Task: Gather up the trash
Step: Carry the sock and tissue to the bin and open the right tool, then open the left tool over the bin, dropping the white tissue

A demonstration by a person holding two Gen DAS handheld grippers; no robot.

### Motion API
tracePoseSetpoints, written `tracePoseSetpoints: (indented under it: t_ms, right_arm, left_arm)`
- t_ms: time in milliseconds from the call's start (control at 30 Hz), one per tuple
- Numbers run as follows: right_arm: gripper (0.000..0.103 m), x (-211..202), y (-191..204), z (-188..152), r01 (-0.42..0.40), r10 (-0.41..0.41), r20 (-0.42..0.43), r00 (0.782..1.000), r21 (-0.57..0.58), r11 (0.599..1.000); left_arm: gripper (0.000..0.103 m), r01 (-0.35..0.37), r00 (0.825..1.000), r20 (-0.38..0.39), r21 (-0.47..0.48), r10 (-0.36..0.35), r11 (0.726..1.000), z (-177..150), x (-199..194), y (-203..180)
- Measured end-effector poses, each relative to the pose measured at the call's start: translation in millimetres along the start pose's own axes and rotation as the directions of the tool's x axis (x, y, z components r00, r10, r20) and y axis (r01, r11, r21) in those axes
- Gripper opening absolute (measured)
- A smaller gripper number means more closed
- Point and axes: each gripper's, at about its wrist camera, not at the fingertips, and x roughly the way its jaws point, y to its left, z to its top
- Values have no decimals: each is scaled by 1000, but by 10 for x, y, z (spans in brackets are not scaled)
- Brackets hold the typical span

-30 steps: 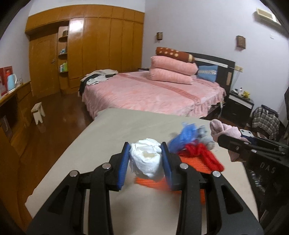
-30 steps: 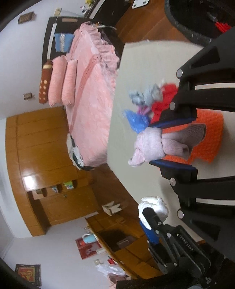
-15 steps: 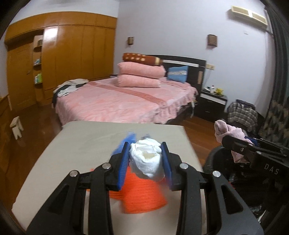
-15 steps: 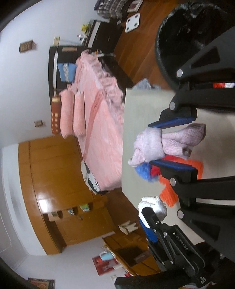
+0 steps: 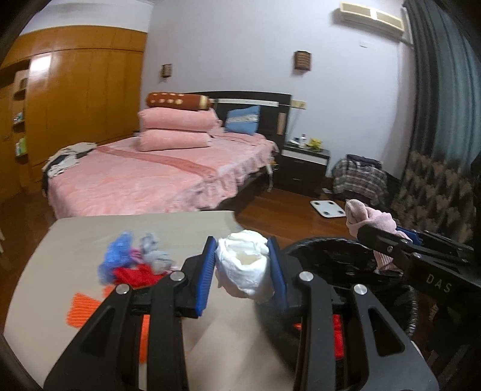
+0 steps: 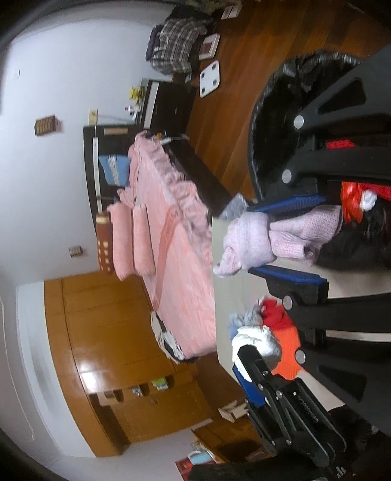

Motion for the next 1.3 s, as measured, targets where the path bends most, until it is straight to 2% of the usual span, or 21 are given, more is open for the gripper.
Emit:
tracePoseSetpoints:
  t_ms: [333, 467, 500, 533, 567, 667, 733, 800, 833, 1067, 1300]
  right_arm:
    - [34, -130, -614, -124, 135, -134, -14, 991, 44, 990]
    - [37, -158, -838, -177, 191, -189, -25, 982, 70, 979]
    - [43, -168, -873, -184, 200, -198, -26, 980, 76, 977]
    - [55, -175, -908, -189, 215, -213, -24, 977, 84, 973]
    - [60, -190, -944, -192, 230, -229, -20, 973, 92, 969]
    - [70, -230, -1014, -193, 249, -249, -10, 968, 105, 963]
    - [86, -256, -1037, -194, 267, -269, -1, 963, 114, 957]
    - [95, -254, -1040, -188, 266, -269, 3, 963, 127, 955]
    - [97, -253, -1035, -183, 268, -271, 4, 963, 134, 954]
    - [97, -123, -821, -141, 220, -223, 7, 975, 117, 968]
    - [97, 214, -387, -56, 136, -135, -16, 991, 75, 988]
  left_arm:
    - [34, 130, 991, -34, 51, -128, 990, -23, 389, -554]
    - [45, 185, 982, -45, 62, -182, 981, -35, 527, -743]
    - [49, 195, 980, -50, 63, -193, 979, -52, 569, -781]
    - [52, 198, 979, -53, 62, -195, 978, -58, 592, -802]
    - [59, 202, 978, -54, 59, -199, 978, -72, 610, -821]
    - [70, 199, 979, -53, 47, -196, 979, -106, 612, -797]
    - [78, 175, 984, -43, 56, -173, 983, -121, 564, -754]
    - [88, 138, 990, -25, 73, -137, 988, -138, 497, -688]
    - [89, 114, 993, -15, 82, -113, 990, -139, 458, -639]
    - [91, -17, 1000, -4, 58, 17, 998, -151, 261, -135]
    - [91, -141, 990, -15, -5, 141, 990, -158, 135, 460]
